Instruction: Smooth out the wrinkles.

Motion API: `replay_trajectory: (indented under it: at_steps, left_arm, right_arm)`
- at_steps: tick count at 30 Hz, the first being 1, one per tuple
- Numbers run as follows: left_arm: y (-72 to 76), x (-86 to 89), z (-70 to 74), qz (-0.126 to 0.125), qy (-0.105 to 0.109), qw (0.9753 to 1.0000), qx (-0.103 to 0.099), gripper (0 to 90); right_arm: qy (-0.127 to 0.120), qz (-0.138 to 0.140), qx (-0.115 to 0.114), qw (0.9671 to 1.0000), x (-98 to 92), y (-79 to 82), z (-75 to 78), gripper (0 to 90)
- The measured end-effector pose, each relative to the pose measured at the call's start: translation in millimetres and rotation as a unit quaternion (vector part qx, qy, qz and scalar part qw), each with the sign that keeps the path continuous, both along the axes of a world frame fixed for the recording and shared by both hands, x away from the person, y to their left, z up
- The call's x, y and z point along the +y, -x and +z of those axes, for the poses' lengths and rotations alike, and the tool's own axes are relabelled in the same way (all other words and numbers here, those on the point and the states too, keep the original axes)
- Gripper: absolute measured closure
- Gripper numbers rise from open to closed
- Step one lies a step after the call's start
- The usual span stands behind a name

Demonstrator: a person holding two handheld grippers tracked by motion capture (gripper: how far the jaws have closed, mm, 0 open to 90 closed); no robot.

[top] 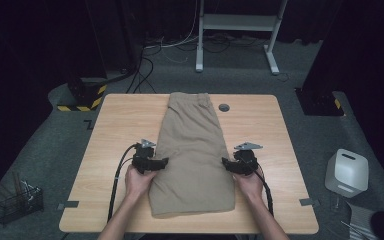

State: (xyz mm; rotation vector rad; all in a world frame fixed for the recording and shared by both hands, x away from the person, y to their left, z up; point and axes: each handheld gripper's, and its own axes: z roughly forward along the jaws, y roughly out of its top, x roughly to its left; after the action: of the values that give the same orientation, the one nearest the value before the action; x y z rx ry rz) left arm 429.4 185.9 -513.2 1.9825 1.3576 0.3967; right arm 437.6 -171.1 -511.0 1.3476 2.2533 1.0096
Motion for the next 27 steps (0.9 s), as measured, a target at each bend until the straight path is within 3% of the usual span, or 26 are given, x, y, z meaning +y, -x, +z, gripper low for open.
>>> replay_trajectory:
  at_steps: [5,10,12,14,18,27]
  left_arm:
    - [-2.5,-0.6,-1.5,0.010,0.011,0.9999,0.001,29.1]
    - [-3.0,-1.3,-2.7,0.012,-0.003,0.9999,0.000,30.8]
    - [-1.7,-3.8,-3.2,0.009,-0.021,0.9997,-0.007,33.3]
    - [-1.1,-6.3,-3.4,0.005,-0.032,0.9994,-0.013,36.9]
    - [-1.6,-7.9,-3.4,-0.003,-0.032,0.9993,-0.020,50.7]
    - [-2.3,-5.4,-3.2,-0.017,-0.017,0.9996,-0.017,73.5]
  right_arm:
    - [-0.004,-0.009,0.007,0.9999,4.0,-6.5,-2.2,42.5]
    - [0.028,-0.010,0.005,0.9995,13.8,-7.3,-5.8,43.6]
    - [0.043,-0.007,-0.002,0.9990,16.4,-6.0,-5.9,46.7]
    - [0.045,0.001,-0.004,0.9990,17.1,-5.7,-5.4,51.3]
    - [0.041,0.010,-0.005,0.9991,19.0,-6.2,-5.2,61.5]
    - [0.035,0.023,-0.001,0.9991,20.9,-7.0,-4.7,82.8]
